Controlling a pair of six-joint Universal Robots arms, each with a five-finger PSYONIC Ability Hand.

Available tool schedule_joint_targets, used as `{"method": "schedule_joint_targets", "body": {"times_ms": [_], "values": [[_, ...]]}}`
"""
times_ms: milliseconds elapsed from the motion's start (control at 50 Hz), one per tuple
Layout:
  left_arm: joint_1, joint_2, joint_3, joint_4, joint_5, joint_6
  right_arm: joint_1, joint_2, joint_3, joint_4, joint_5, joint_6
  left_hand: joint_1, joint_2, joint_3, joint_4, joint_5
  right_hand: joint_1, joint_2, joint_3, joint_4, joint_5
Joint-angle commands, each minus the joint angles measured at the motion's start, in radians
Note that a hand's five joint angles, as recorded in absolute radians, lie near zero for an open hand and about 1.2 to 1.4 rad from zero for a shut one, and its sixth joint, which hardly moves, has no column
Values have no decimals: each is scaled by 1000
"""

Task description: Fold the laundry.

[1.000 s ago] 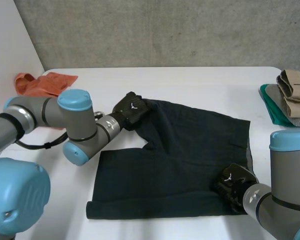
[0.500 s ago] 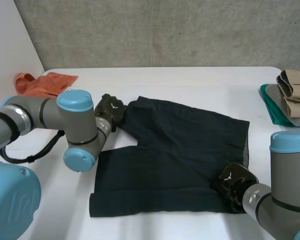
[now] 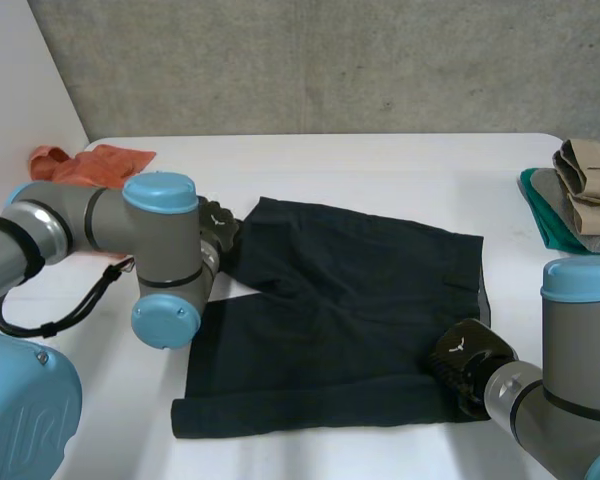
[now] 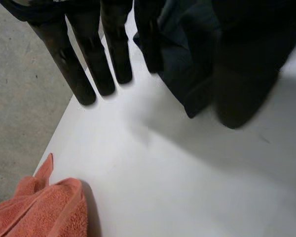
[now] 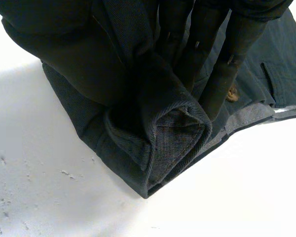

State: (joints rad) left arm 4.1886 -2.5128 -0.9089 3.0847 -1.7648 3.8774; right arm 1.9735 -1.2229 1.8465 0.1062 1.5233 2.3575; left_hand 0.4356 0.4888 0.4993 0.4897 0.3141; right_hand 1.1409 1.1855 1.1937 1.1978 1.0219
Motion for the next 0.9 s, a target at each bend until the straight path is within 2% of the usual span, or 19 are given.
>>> {"method": "schedule_joint_targets", "body": {"times_ms": [20, 100, 160, 240, 320, 380, 420, 480, 540, 560, 640, 780, 800, 820, 840, 860, 880, 900], "values": [[-10, 66, -10, 6, 13, -26, 2, -1, 3, -2, 0, 0, 30, -23, -33, -24, -23, 255, 211, 203, 198, 200], [-12, 94, -44, 8, 54, -85, 4, -1, 3, -11, 0, 0, 30, -23, -33, -24, -23, 255, 211, 203, 198, 200], [-4, 92, -56, 6, 143, -114, 2, 0, 3, -14, 0, 0, 30, -23, -33, -24, -23, 255, 211, 203, 198, 200], [-2, 53, -54, 9, 229, -118, 1, 2, 5, -17, -2, 0, 10, -43, -54, -44, -43, 255, 211, 203, 198, 200], [8, -16, -25, 35, 263, -115, 1, 3, 8, -17, -2, 0, 19, -35, -45, -36, -34, 255, 211, 203, 198, 200], [16, -55, 1, 54, 255, -107, 1, 3, 8, -22, -2, 0, 42, -11, -22, -12, -11, 255, 211, 203, 198, 200], [21, -87, 27, 58, 245, -110, -1, 3, 10, -25, -2, 0, 317, 263, 253, 263, 264, 255, 211, 203, 198, 200], [24, -93, 38, 72, 199, -119, -1, 3, 8, -25, 0, 0, 959, 905, 895, 904, 906, 255, 211, 203, 198, 200], [28, -87, 30, 104, 130, -124, -1, 3, 7, -25, 0, -1, 961, 907, 897, 907, 908, 255, 211, 203, 198, 200], [30, -68, 25, 121, 78, -124, -1, 2, 7, -25, 0, -1, 961, 907, 897, 907, 908, 255, 211, 203, 198, 200], [36, -9, -11, 135, 19, -115, 4, 2, 6, -25, 2, 0, 961, 907, 897, 907, 908, 255, 211, 203, 198, 200], [22, 3, -62, 129, 19, -113, 16, 2, 8, -25, 3, 0, 961, 907, 897, 907, 908, 255, 211, 203, 198, 200], [21, 3, -65, 129, 21, -113, 16, 2, 8, -25, 3, 0, 929, 876, 865, 875, 876, 255, 211, 203, 198, 200], [19, 5, -65, 129, 21, -113, 15, 2, 7, -25, 2, 2, 699, 646, 635, 645, 646, 255, 211, 203, 198, 200], [16, 6, -67, 129, 21, -111, 14, 2, 5, -26, 2, 2, 412, 359, 348, 358, 359, 255, 211, 203, 198, 200], [7, 12, -67, 129, 18, -110, 13, 2, 3, -28, 2, 3, -117, -170, -181, -171, -170, 255, 211, 203, 198, 200], [2, 17, -67, 127, 13, -110, 13, 2, 3, -29, 2, 6, -230, -283, -293, -284, -283, 255, 211, 203, 198, 200], [-4, 25, -67, 127, 11, -110, 13, 0, 2, -31, 2, 11, -222, -275, -286, -276, -275, 255, 211, 203, 198, 200]]}}
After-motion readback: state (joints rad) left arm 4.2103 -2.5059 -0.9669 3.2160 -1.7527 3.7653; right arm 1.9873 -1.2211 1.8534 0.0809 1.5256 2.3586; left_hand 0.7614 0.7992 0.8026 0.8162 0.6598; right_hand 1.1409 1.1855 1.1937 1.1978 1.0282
